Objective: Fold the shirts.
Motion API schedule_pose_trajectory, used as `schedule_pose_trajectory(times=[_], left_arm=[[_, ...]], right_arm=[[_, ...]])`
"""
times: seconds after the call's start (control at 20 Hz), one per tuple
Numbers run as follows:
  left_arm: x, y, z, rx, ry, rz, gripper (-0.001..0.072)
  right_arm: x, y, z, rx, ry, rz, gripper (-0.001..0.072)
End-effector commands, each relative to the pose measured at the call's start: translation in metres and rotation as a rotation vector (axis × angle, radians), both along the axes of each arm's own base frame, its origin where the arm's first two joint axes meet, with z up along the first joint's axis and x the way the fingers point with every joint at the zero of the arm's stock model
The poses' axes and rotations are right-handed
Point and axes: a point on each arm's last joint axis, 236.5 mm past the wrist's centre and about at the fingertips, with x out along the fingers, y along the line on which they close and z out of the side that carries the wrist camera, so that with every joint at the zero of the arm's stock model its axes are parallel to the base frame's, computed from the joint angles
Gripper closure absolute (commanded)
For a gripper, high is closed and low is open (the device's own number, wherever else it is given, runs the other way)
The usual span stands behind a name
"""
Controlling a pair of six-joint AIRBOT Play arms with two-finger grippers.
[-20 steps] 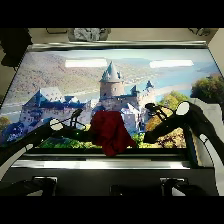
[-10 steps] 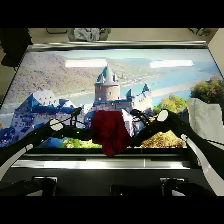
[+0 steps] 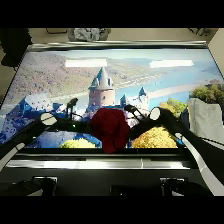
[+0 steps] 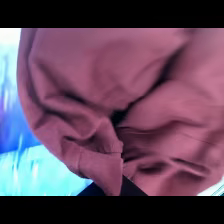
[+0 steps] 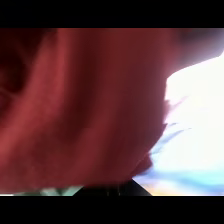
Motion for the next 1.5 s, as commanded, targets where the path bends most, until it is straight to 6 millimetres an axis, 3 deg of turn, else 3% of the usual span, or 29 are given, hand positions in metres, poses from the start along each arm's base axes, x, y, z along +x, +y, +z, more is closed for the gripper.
schedule_pose_trajectory(times=[0.0, 0.05, 0.15, 0.25, 0.3, 0.35, 0.4, 0.45, 0.6, 0.75, 0.85, 0.95, 1.05, 1.2, 1.35, 1.45], left_arm=[[0.04, 0.028, 0.096, 0.019, -0.248, 0.002, 0.0674], [0.053, 0.039, 0.141, 0.009, -0.353, 0.029, 0.0674], [0.064, 0.064, 0.252, -0.025, -0.607, 0.102, 0.0674], [0.046, 0.088, 0.366, -0.048, -0.873, 0.166, 0.0674], [0.031, 0.097, 0.411, -0.053, -0.982, 0.191, 0.0674], [0.013, 0.106, 0.452, -0.058, -1.086, 0.217, 0.0674], [-0.003, 0.112, 0.481, -0.069, -1.152, 0.246, 0.0674], [-0.017, 0.119, 0.503, -0.089, -1.194, 0.284, 0.0674], [-0.057, 0.117, 0.539, -0.15, -1.273, 0.3, 0.0674], [-0.086, 0.113, 0.554, -0.179, -1.323, 0.288, 0.0674], [-0.091, 0.115, 0.555, -0.165, -1.336, 0.293, 0.0674], [-0.079, 0.12, 0.55, -0.132, -1.325, 0.307, 0.0674], [-0.052, 0.126, 0.538, -0.097, -1.29, 0.32, 0.0673], [0.013, 0.136, 0.499, -0.027, -1.173, 0.339, 0.0673], [0.094, 0.139, 0.422, 0.021, -0.977, 0.326, 0.0673], [0.143, 0.14, 0.353, 0.059, -0.83, 0.306, 0.0672]], right_arm=[[0.052, -0.044, 0.091, -0.136, -0.29, 0.027, 0.0664], [0.072, -0.062, 0.139, -0.176, -0.437, 0.005, 0.0663], [0.093, -0.094, 0.267, -0.195, -0.78, -0.087, 0.0663], [0.073, -0.112, 0.391, -0.145, -1.096, -0.177, 0.0663], [0.054, -0.118, 0.44, -0.117, -1.229, -0.207, 0.0664], [0.033, -0.123, 0.479, -0.088, -1.338, -0.232, 0.0664], [0.011, -0.128, 0.507, -0.062, -1.411, -0.258, 0.0663], [-0.006, -0.135, 0.521, -0.046, -1.445, -0.29, 0.0663], [-0.041, -0.139, 0.535, 0.053, -1.444, -0.364, 0.0663], [-0.062, -0.143, 0.549, 0.104, -1.482, -0.398, 0.0663], [-0.065, -0.144, 0.553, 0.111, -1.497, -0.407, 0.0663], [-0.057, -0.143, 0.544, 0.103, -1.457, -0.414, 0.0663], [-0.038, -0.141, 0.524, 0.064, -1.383, -0.401, 0.0663], [0.014, -0.144, 0.483, -0.049, -1.261, -0.401, 0.0663], [0.098, -0.141, 0.408, -0.151, -1.066, -0.427, 0.0664], [0.16, -0.124, 0.343, -0.161, -0.944, -0.42, 0.0663]])
